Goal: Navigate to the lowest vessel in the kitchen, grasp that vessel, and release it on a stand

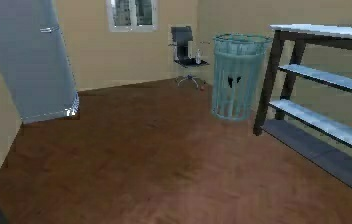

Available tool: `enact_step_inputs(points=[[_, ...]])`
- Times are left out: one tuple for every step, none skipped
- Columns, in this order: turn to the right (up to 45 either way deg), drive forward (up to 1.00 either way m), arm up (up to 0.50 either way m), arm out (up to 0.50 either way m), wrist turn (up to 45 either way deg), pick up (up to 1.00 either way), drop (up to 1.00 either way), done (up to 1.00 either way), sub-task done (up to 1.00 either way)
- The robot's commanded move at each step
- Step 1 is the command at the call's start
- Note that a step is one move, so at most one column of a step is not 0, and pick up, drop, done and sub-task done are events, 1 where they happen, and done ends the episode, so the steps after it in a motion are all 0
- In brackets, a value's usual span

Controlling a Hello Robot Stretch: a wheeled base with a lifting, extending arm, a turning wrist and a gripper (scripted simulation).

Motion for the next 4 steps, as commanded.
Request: enact_step_inputs(points=[[45.0, 0.0, 0.0, 0.0, 0.0, 0.0, 0.0, 0.0, 0.0], [24.0, 0.0, 0.0, 0.0, 0.0, 0.0, 0.0, 0.0, 0.0], [0.0, 0.2, 0.0, 0.0, 0.0, 0.0, 0.0, 0.0, 0.0], [-45.0, 0.0, 0.0, 0.0, 0.0, 0.0, 0.0, 0.0, 0.0]])
